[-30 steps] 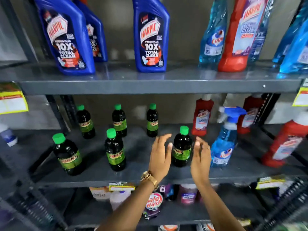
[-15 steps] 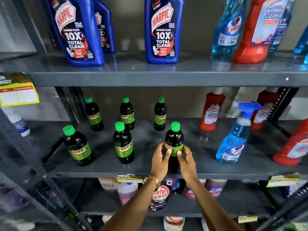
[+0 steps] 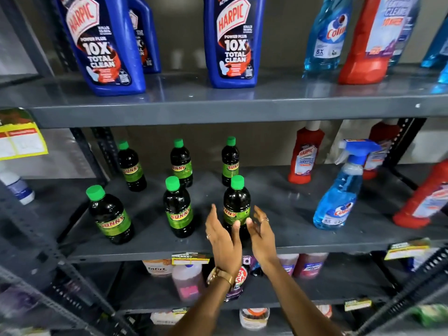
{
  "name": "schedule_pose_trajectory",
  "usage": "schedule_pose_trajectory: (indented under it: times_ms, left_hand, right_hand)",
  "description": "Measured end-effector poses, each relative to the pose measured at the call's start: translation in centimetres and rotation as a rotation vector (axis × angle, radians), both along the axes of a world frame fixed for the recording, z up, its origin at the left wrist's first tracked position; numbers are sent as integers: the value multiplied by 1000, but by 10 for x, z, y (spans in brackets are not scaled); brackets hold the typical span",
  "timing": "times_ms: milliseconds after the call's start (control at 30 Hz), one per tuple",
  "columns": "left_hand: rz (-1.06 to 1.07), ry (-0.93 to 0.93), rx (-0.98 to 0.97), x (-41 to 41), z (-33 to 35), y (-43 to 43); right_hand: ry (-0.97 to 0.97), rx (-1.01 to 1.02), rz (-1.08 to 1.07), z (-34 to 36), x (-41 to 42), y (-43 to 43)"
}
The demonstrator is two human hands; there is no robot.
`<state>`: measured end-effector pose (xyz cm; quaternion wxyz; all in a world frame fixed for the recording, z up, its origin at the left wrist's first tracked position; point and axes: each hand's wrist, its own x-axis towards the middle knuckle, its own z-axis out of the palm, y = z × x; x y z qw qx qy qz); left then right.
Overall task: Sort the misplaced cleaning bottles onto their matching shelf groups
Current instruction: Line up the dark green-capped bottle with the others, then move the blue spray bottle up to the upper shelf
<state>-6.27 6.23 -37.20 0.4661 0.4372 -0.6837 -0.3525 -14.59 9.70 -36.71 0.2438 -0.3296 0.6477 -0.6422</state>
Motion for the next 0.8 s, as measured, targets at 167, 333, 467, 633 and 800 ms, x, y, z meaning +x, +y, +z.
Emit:
schedule_pose_trajectory:
  times_ms: [167, 333, 467, 633, 800]
  left_hand:
    - [-203, -50, -327, -38, 8, 48]
    - [-436, -36, -77, -118, 12, 57]
    - [-537, -78, 123, -174, 18, 55]
    - [-506, -74, 230, -200, 2, 58]
    - [-450, -14, 216, -179, 0, 80]
  right_hand:
    - [76, -135, -235, 7, -35, 42]
    - [188, -242, -644, 14, -124, 78]
    - [115, 75, -548, 5, -204, 93]
    - [41, 67, -18, -3, -241, 104]
    - [-15, 18, 51, -6, -220, 133]
